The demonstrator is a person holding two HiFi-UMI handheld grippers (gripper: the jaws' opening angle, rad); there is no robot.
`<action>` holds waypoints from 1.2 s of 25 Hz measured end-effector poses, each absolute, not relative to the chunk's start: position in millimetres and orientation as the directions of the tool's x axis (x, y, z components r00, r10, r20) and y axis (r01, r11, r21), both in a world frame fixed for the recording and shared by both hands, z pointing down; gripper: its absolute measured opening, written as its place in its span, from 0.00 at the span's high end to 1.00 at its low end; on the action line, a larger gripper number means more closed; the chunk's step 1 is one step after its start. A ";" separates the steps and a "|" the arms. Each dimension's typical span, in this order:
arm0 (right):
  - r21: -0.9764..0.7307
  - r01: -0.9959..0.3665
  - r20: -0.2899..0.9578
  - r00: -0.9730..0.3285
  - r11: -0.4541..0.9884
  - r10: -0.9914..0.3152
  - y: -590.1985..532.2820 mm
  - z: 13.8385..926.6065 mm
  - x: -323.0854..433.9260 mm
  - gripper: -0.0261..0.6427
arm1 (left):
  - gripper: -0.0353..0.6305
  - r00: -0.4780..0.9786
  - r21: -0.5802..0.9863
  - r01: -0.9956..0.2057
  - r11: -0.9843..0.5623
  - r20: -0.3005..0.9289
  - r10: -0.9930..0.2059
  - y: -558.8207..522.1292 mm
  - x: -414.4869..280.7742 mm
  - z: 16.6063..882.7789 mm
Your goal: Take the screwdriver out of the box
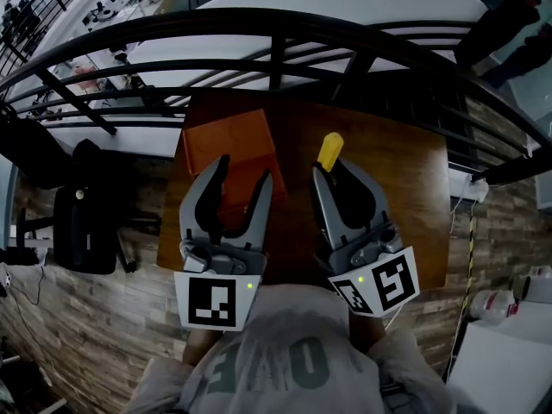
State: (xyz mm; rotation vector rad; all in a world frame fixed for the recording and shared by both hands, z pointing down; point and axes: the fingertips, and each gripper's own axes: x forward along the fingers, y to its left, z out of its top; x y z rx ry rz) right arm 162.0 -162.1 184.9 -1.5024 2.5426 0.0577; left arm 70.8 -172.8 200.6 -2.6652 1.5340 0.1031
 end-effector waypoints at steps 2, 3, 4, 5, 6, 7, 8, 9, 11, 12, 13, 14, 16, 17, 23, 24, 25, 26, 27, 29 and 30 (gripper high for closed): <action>-0.063 -0.874 -0.183 -0.464 0.482 -0.867 -161.1 183.7 162.7 0.84 | 0.64 0.504 -0.021 -0.863 -0.504 -0.090 -0.859 -172.3 70.5 200.2; -0.064 -0.875 -0.184 -0.462 0.480 -0.867 -160.7 183.1 163.2 0.84 | 0.64 0.504 -0.019 -0.863 -0.505 -0.090 -0.859 -172.1 70.5 200.2; -0.064 -0.876 -0.185 -0.460 0.478 -0.868 -160.2 182.6 163.9 0.84 | 0.64 0.504 -0.017 -0.863 -0.505 -0.089 -0.859 -171.8 70.8 200.1; -0.063 -0.877 -0.185 -0.459 0.476 -0.869 -159.8 182.2 164.7 0.84 | 0.64 0.505 -0.016 -0.862 -0.506 -0.089 -0.858 -171.5 71.6 199.9; -0.061 -0.878 -0.185 -0.457 0.475 -0.870 -159.4 182.0 165.4 0.84 | 0.64 0.506 -0.017 -0.862 -0.507 -0.090 -0.858 -171.3 72.4 199.7; -0.060 -0.878 -0.185 -0.457 0.474 -0.870 -159.3 182.0 165.8 0.84 | 0.64 0.507 -0.018 -0.861 -0.508 -0.091 -0.857 -171.1 72.9 199.5; -0.059 -0.879 -0.185 -0.457 0.474 -0.870 -159.2 182.2 165.6 0.84 | 0.64 0.508 -0.019 -0.861 -0.508 -0.092 -0.857 -171.1 72.9 199.4; -0.060 -0.878 -0.186 -0.457 0.474 -0.870 -159.3 182.7 165.2 0.84 | 0.64 0.507 -0.019 -0.861 -0.508 -0.094 -0.857 -171.2 72.7 199.4; -0.061 -0.878 -0.185 -0.457 0.474 -0.870 -159.3 184.0 165.2 0.84 | 0.64 0.506 -0.018 -0.862 -0.507 -0.098 -0.857 -170.9 73.0 199.2; -0.061 -0.879 -0.183 -0.456 0.473 -0.871 -159.3 184.5 165.9 0.84 | 0.64 0.506 -0.019 -0.862 -0.507 -0.097 -0.857 -170.5 73.7 199.3; -0.060 -0.880 -0.180 -0.454 0.470 -0.873 -159.5 185.1 166.5 0.84 | 0.64 0.507 -0.021 -0.861 -0.507 -0.095 -0.857 -170.1 74.4 199.4; -0.058 -0.882 -0.177 -0.452 0.468 -0.874 -159.8 185.7 166.9 0.84 | 0.64 0.508 -0.022 -0.861 -0.508 -0.094 -0.856 -169.9 74.9 199.3; -0.050 -0.885 -0.165 -0.449 0.463 -0.878 -161.2 188.2 166.2 0.84 | 0.64 0.508 -0.020 -0.861 -0.509 -0.092 -0.856 -170.1 74.4 199.7; -0.045 -0.887 -0.157 -0.448 0.459 -0.880 -162.3 189.8 165.2 0.84 | 0.64 0.508 -0.020 -0.861 -0.509 -0.091 -0.856 -170.7 73.5 200.2; -0.040 -0.886 -0.150 -0.452 0.462 -0.879 -163.8 190.8 160.5 0.84 | 0.64 0.505 -0.018 -0.863 -0.505 -0.088 -0.859 -172.0 70.7 199.8; -0.040 -0.885 -0.152 -0.454 0.464 -0.878 -163.9 190.3 160.4 0.84 | 0.64 0.504 -0.017 -0.863 -0.505 -0.090 -0.859 -172.0 70.6 199.6; -0.039 -0.884 -0.154 -0.454 0.465 -0.877 -164.1 190.0 160.4 0.84 | 0.64 0.504 -0.018 -0.863 -0.504 -0.092 -0.859 -172.2 70.7 199.4; -0.039 -0.884 -0.155 -0.455 0.465 -0.877 -164.5 190.0 160.3 0.84 | 0.64 0.504 -0.019 -0.863 -0.504 -0.094 -0.859 -172.3 70.6 199.2; -0.039 -0.884 -0.155 -0.455 0.466 -0.877 -164.9 190.1 160.3 0.84 | 0.64 0.504 -0.020 -0.863 -0.504 -0.095 -0.859 -172.5 70.5 199.3; -0.040 -0.884 -0.154 -0.455 0.466 -0.877 -165.4 190.7 160.1 0.84 | 0.64 0.504 -0.020 -0.863 -0.504 -0.095 -0.859 -172.5 70.4 199.4; -0.041 -0.884 -0.154 -0.456 0.466 -0.877 -165.4 190.7 160.1 0.84 | 0.64 0.503 -0.020 -0.864 -0.504 -0.096 -0.859 -172.3 70.4 199.1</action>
